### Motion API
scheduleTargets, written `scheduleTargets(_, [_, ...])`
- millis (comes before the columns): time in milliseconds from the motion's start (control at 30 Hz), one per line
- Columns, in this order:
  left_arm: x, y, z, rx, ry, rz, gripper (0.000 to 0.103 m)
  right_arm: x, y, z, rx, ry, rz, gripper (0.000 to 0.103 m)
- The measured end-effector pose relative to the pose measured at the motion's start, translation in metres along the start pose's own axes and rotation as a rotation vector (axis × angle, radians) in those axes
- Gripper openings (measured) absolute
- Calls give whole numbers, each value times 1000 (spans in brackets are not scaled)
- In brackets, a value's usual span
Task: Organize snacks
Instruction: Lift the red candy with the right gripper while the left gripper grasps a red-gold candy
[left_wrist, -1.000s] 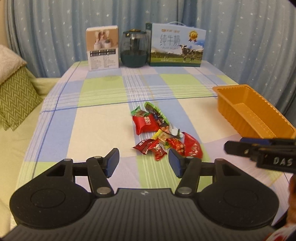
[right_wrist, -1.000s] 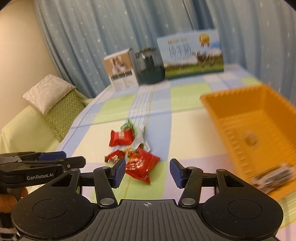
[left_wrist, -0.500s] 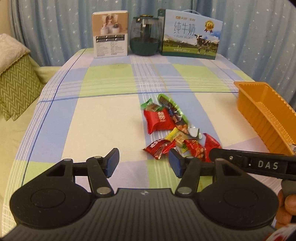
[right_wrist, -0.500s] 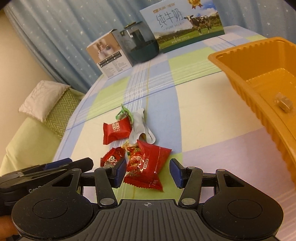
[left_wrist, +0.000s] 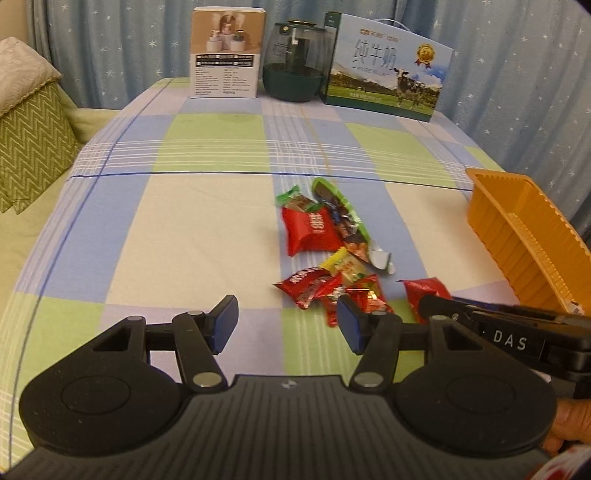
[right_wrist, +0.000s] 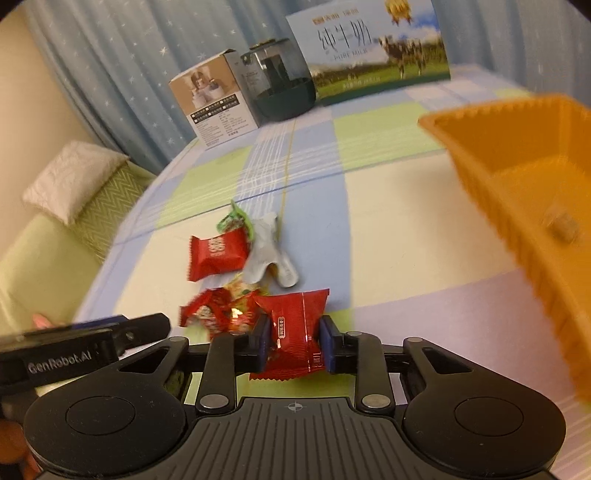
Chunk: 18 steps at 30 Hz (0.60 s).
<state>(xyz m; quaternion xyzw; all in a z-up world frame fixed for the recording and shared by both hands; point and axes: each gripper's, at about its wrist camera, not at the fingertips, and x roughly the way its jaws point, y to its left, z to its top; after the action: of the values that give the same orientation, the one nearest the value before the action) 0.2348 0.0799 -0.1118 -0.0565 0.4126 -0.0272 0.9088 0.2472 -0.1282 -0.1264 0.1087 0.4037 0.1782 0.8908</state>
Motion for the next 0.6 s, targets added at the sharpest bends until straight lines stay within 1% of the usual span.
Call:
scheduleTargets(67, [2,-4,-2,8,1,-18,54,-2,2,-3,-59,-13,-56,28])
scheduleTargets(133, [4,-10,-3,21,0,-37,53,-2,-2,-6,-68,-6,-80,28])
scheduleTargets(200, [6,-15,-5,40,-2,-45,50,0,-7,-9,-53,-2,-83,28])
scheduleTargets(267, [7,-19,-5,50,-16,-47,40,-1,-8,-9,-62,-8,-87,28])
scheduleTargets(333, [9,-22,-5,51,-26,-51,35,-2,-9,-10,-65,-11,-88,28])
scheduleTargets(400, [12,-23,-5,42,-25,-71,33,-3,-9,-9,-62,-13,-90,28])
scheduleTargets(533, [19,-26,-5,34,-13,-83,30,-4,-10,-9,-66,-19,-95,28])
scheduleTargets(600, [20,-28,-6,34,-15,-86,26,-4,-11,-9,-65,-20,-96,28])
